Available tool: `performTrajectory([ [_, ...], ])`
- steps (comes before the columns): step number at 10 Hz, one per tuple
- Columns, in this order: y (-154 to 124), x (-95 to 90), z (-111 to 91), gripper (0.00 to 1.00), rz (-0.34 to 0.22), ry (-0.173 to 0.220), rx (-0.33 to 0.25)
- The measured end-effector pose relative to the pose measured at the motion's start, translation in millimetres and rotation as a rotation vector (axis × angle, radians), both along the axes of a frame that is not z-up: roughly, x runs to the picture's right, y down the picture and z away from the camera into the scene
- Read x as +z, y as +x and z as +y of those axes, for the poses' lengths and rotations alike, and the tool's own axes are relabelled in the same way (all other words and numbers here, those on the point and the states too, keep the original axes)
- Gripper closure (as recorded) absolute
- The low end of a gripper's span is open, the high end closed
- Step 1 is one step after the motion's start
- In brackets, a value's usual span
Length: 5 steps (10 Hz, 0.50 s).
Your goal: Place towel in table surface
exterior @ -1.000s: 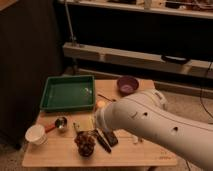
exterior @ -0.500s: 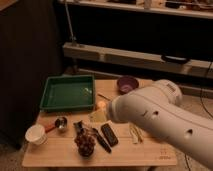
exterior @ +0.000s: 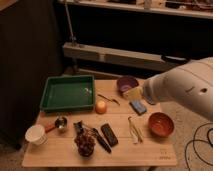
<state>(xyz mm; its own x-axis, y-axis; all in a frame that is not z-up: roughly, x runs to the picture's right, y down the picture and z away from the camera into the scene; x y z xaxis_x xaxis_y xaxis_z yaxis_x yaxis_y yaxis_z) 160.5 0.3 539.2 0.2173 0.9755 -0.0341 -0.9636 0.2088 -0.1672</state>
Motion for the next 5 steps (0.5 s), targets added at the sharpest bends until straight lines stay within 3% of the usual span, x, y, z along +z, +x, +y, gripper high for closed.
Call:
performTrajectory([
  [1, 17.5, 1.8, -0.4, 0.2, 0.015, 0.007, 0.028],
  [5, 94.9, 3.0, 28.2, 0.2, 0.085, 0.02, 0.183],
])
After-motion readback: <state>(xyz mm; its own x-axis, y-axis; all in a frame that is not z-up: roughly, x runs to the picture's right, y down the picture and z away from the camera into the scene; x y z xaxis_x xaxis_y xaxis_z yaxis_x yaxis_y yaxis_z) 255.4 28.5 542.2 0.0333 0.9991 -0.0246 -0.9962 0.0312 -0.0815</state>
